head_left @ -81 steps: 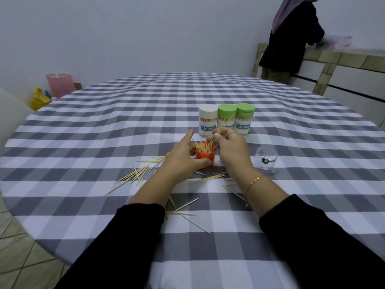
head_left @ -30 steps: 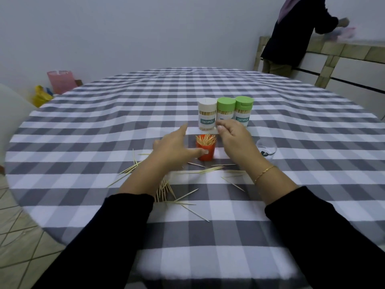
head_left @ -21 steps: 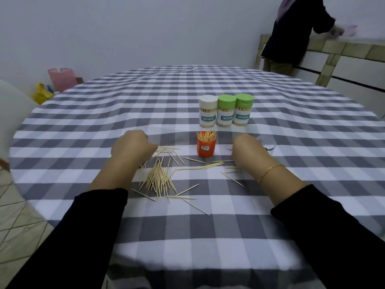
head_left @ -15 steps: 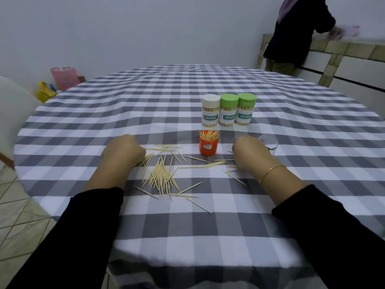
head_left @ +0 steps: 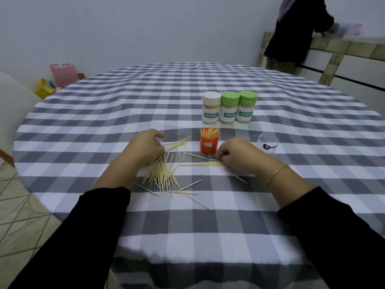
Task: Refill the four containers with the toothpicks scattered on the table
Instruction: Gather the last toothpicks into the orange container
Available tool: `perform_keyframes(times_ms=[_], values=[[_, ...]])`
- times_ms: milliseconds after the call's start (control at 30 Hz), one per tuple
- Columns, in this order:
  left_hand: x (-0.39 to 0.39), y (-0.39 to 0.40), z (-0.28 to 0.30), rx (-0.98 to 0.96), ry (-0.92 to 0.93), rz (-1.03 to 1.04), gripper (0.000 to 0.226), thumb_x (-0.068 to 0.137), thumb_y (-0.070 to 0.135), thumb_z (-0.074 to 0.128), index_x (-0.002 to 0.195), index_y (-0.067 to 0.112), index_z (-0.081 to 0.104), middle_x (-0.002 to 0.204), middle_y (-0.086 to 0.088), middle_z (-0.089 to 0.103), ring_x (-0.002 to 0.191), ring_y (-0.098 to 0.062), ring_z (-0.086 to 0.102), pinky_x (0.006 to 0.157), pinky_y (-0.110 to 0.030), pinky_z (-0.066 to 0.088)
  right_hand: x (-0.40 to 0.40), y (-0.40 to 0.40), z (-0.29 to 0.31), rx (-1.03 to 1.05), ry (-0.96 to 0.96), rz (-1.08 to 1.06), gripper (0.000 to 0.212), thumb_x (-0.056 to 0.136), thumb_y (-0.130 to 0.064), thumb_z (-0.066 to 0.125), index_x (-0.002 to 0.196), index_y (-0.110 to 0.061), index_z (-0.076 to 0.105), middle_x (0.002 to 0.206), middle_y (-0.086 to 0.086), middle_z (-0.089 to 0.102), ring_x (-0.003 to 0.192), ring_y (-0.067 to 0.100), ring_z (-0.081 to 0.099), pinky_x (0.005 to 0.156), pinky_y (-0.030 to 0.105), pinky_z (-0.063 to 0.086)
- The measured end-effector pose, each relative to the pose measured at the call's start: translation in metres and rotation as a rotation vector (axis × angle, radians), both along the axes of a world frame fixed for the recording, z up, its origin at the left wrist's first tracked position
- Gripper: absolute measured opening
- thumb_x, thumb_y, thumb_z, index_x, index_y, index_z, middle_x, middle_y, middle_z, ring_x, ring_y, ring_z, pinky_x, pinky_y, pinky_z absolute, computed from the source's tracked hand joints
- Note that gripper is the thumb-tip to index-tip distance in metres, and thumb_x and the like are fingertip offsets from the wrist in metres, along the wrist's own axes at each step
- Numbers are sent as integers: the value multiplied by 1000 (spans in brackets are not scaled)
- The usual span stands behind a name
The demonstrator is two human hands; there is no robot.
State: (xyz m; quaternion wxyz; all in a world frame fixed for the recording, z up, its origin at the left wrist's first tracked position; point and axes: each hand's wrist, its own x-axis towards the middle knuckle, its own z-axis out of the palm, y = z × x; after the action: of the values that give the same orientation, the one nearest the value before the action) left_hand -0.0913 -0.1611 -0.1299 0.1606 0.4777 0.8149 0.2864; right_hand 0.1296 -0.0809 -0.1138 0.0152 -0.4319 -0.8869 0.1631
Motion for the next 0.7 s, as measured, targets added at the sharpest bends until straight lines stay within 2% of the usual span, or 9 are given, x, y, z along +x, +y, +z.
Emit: perform_keyframes(times_ms=[133, 233, 300, 400, 500, 633, 700], values=[[9, 0, -1, 28, -32, -100, 39, 90, 19, 64, 129, 18, 56, 96, 3, 66, 81, -9, 60, 60, -20, 42, 3, -2, 7, -91, 9, 35, 28, 96, -12, 48, 109, -21, 71, 117, -4, 63, 101, 14, 54, 88, 21, 42], [20, 1, -1, 62, 97, -157, 32, 90, 30, 64, 122, 25, 63, 109, 6, 59, 88, -10, 54, 68, -26, 41, 9, 0, 14, -155, -14, 29, 27, 95, -17, 50, 115, -20, 68, 115, -4, 64, 100, 13, 55, 91, 25, 44], [28, 2, 2, 44, 148, -235, 28, 90, 35, 63, 117, 28, 67, 115, 5, 55, 101, -12, 52, 81, -29, 43, 15, 0, 18, -204, -74, 45, 30, 91, -24, 58, 119, -19, 65, 112, -3, 64, 99, 15, 55, 91, 28, 46], [38, 4, 6, -71, 214, -360, 35, 88, 43, 63, 122, 33, 64, 131, 4, 52, 121, -17, 46, 101, -38, 42, 23, -4, 24, -209, -233, 69, 50, 85, -33, 67, 131, -19, 54, 119, -1, 57, 104, 17, 51, 92, 27, 41], [42, 7, 6, -149, 292, -410, 39, 87, 43, 63, 125, 37, 62, 134, 3, 52, 120, -18, 46, 101, -42, 43, 28, -7, 27, -189, -264, 33, 58, 83, -32, 70, 136, -21, 48, 127, 1, 52, 105, 16, 48, 89, 24, 40], [42, 9, 0, -149, 302, -427, 36, 87, 44, 64, 122, 39, 64, 125, 6, 57, 112, -15, 48, 97, -42, 46, 29, -8, 26, -134, -223, 16, 37, 86, -23, 68, 122, -19, 60, 110, -1, 58, 97, 16, 51, 80, 24, 40], [42, 8, -1, -130, 285, -426, 32, 87, 43, 65, 119, 39, 66, 118, 7, 59, 108, -14, 49, 96, -43, 46, 28, -7, 24, -126, -194, 8, 28, 87, -19, 67, 115, -18, 64, 107, -1, 60, 97, 17, 54, 82, 24, 43]])
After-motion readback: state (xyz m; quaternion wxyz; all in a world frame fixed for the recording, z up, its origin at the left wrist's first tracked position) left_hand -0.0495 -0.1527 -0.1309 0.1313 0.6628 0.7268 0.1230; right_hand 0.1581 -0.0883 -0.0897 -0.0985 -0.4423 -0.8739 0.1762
